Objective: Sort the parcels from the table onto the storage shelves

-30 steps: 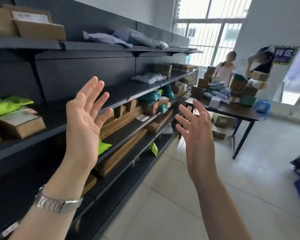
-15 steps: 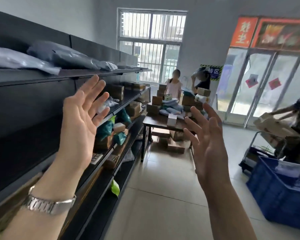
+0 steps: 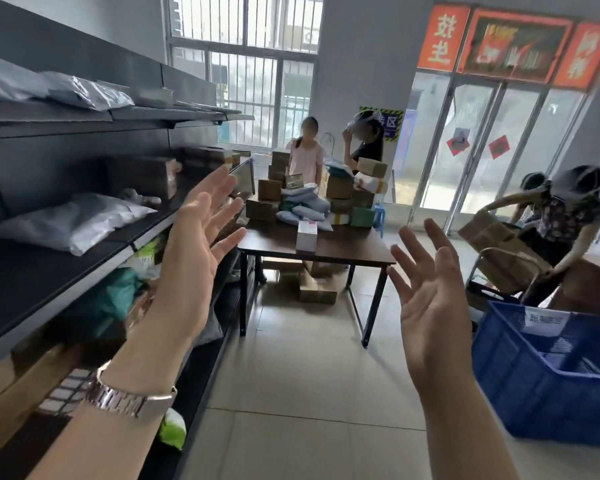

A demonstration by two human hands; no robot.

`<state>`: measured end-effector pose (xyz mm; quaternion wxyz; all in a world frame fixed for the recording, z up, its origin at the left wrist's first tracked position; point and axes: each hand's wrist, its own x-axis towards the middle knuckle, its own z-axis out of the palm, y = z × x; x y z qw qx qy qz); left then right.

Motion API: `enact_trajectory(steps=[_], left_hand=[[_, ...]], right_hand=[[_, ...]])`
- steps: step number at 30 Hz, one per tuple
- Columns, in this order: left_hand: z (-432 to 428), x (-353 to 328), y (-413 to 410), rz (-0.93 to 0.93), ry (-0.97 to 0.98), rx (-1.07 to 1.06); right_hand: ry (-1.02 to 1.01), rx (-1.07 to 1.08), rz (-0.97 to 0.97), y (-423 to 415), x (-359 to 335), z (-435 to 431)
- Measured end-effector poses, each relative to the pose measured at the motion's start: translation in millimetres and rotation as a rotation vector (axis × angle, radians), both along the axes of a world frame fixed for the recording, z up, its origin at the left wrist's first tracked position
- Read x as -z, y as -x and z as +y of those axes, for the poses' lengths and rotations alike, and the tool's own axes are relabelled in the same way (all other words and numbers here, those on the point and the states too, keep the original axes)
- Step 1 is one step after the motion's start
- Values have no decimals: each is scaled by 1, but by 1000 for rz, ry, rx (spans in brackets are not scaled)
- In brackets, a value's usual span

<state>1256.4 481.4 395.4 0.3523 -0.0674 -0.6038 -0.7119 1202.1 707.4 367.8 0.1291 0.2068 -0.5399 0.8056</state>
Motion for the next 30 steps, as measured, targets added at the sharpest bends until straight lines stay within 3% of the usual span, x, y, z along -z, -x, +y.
enact_trajectory(steps=[7, 20, 30], left_hand=[[-42, -1, 158, 11, -131, -30], [-126, 46, 451, -27, -176, -19], [-192, 43, 704, -95, -189, 30]], right_hand=[[32, 34, -27, 161, -13, -26], [6, 60, -93, 438, 27, -113], [19, 105, -108, 679, 20, -175]])
